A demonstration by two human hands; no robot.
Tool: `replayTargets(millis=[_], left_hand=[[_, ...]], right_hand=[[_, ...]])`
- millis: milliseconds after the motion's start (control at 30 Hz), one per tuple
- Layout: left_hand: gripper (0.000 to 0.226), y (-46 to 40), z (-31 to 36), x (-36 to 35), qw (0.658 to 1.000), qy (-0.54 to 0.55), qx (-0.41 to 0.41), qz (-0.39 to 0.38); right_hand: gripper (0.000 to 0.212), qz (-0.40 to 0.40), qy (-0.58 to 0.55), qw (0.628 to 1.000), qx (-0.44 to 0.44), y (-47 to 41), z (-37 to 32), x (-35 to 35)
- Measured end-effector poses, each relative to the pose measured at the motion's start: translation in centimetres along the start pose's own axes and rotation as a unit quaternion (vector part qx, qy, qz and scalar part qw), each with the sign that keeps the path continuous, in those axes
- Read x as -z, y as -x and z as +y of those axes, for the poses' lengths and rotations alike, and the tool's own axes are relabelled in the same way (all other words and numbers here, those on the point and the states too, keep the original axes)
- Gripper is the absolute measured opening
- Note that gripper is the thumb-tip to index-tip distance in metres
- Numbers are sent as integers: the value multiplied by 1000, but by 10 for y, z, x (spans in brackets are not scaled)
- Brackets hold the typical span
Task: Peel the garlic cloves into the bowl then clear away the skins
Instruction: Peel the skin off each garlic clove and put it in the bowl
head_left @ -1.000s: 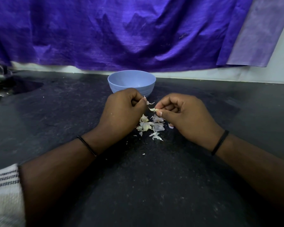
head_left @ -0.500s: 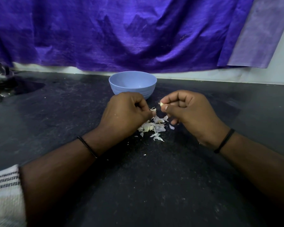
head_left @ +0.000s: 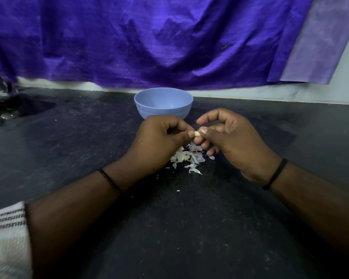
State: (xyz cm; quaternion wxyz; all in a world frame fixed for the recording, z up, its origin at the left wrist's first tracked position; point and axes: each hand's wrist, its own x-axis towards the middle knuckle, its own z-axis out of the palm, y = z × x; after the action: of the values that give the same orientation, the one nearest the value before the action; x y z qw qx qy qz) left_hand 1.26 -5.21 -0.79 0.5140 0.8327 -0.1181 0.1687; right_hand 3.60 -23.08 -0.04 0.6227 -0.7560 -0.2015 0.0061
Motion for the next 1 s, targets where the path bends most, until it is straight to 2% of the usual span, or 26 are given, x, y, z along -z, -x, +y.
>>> replayTargets(millis=[100,167,233,267,400,533,633,733,900,1000], left_hand=[[8,-1,-1,0,999,19,19,19],[11,-2,-1,0,999,24,25,35],[12,-3,-2,0,998,27,27,41],[11,-3,-2,0,999,26,26,39],[12,-2,-1,0,1000,14,16,23],[14,-1,0,-1,1000,-6,11,10],[12,-1,0,-2,998,-58,8,4],[12,-1,0,0,992,-126,-3,30],[12,-2,-1,1,987,-120,2,107],[12,-3,-2,3,977,-181,-1,110]], right_hand=[[7,13,24,1000,-5,1,1,1],[21,49,95,994,26,1,4,3],[16,78,165,981,60,1,5,5],[9,78,170,980,66,1,4,4],[20,39,116,990,75,3,5,-2],[5,54,129,984,106,3,4,-1],[2,66,132,984,98,3,5,-1],[3,90,146,980,102,0,9,-1],[3,102,173,972,124,-5,9,-5],[4,112,173,970,126,-17,2,-5]])
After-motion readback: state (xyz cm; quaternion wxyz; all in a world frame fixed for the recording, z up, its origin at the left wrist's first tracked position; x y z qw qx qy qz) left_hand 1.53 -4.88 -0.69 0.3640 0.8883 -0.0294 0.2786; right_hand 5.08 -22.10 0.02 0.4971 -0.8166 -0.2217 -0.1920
